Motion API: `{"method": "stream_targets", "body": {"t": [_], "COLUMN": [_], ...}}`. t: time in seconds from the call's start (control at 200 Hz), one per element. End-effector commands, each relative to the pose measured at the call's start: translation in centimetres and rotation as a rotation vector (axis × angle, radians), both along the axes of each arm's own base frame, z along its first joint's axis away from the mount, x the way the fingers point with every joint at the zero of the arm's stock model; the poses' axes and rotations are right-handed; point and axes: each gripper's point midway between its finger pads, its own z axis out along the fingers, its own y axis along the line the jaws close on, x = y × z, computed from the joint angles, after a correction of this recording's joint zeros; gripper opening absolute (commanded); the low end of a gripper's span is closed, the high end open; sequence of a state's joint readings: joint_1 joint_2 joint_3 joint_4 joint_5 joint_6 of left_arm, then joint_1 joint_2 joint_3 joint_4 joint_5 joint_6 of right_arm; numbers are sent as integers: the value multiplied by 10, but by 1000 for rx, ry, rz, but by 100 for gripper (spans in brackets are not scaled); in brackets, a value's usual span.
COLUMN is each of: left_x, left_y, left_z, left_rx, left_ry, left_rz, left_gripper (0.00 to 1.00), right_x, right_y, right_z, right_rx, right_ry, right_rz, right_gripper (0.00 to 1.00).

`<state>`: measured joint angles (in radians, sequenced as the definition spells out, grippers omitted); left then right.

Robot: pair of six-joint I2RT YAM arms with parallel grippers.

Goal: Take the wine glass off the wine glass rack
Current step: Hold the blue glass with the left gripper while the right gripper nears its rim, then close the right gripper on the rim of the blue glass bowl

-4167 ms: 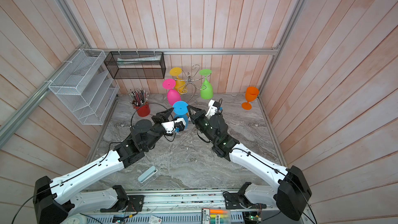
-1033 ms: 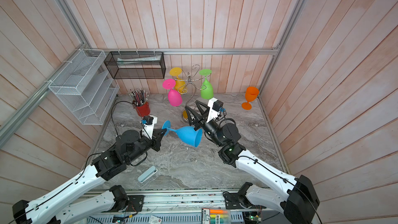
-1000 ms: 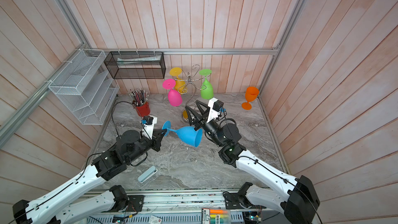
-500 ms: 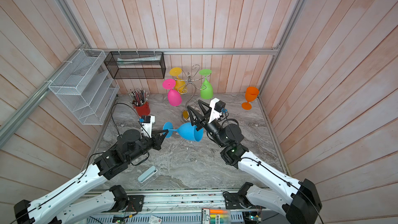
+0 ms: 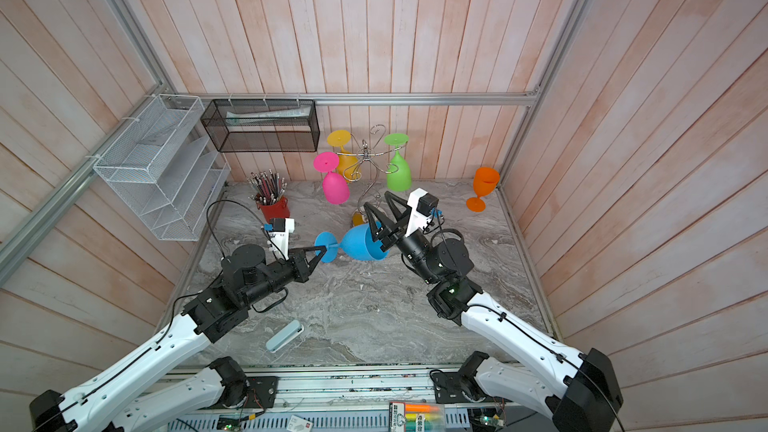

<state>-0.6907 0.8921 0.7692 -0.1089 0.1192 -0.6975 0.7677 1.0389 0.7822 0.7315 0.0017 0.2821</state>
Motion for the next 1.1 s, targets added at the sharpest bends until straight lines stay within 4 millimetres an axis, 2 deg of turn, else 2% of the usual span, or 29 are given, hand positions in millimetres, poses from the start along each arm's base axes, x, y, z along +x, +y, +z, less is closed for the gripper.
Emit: {"method": "stream_targets", "body": {"t": [0.0, 0.325, 0.82, 1.095], "left_x": [-2, 6, 10, 15], "left_y": [-1, 7, 16, 27], "left_z": [11, 4, 9, 9], "left_rx": [-69, -52, -59, -56], "left_ry": [-12, 0, -6, 7], "left_rz": [-21, 11, 37, 88], "left_gripper": [0, 0, 0, 0], "right_x": [-5, -7, -16, -29], "right_y": [-8, -7, 19, 13], "right_z": [5, 10, 17, 25], "right_rx": [-1, -11, -116, -130], "right_ry": [-28, -18, 21, -1], "right_rz": [-14, 3, 139, 162], "right_gripper": [65, 60, 53, 51]}}
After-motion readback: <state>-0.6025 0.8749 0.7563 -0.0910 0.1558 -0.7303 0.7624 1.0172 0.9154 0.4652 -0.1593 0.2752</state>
